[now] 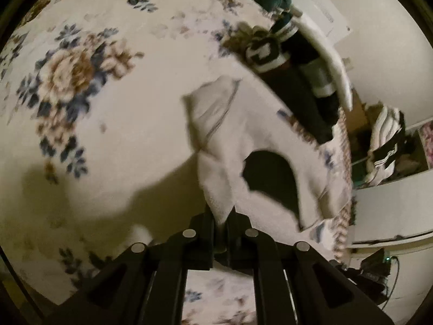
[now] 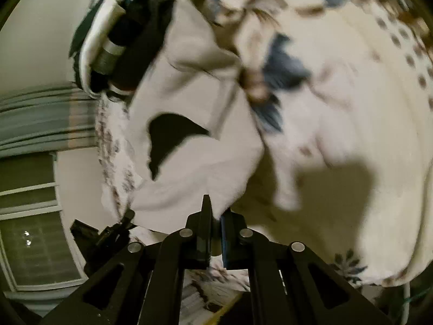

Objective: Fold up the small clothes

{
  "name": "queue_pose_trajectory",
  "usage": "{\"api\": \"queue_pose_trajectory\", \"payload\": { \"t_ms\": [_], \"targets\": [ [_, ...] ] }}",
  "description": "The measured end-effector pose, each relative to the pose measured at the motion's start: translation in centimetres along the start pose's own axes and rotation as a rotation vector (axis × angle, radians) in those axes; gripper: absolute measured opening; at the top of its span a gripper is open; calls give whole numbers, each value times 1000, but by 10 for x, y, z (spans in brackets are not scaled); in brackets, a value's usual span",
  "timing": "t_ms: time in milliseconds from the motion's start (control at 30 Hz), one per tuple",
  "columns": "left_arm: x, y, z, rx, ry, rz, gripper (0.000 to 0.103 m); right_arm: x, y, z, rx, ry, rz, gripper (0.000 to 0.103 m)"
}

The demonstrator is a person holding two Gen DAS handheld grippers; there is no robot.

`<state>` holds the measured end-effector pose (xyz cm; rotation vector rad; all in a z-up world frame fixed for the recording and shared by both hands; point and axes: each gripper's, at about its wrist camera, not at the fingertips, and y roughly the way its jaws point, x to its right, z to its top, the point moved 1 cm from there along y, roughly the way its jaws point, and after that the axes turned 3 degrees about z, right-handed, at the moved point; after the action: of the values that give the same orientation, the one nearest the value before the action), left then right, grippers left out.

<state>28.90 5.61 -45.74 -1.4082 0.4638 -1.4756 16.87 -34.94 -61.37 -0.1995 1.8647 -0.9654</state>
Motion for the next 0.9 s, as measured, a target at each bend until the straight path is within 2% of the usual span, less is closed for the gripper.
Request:
{"api": "queue_pose_trajectory", "payload": {
  "t_ms": [200,367,533,600,633,667,700,733,833,900],
  "targets": [
    [33,12,52,50,4,-57,4,-33,-9,49,51,-25,51,6],
    [57,52,112,70,8,-72,5,-51,2,107,128,-23,75,6],
    [58,93,150,25,-21,-42,6,-46,16,157,212,69,138,7],
    [54,93,154,11,-46,-32,11,-40,21,169,228,115,146,9],
    [51,85,153,30,-44,-50,14,-37,20,172,238,134,169,20],
    [51,78,151,46,-35,-50,21,-37,18,172,251,139,186,30],
    [50,71,147,60,-24,-42,24,-39,17,170,264,133,187,53],
    [50,61,139,79,-9,-39,25,-42,13,166,280,113,181,63],
    [51,52,115,76,36,18,25,-52,2,147,296,29,130,63],
    [54,55,101,55,68,44,25,-59,1,134,291,-32,51,63]
  ]
}}
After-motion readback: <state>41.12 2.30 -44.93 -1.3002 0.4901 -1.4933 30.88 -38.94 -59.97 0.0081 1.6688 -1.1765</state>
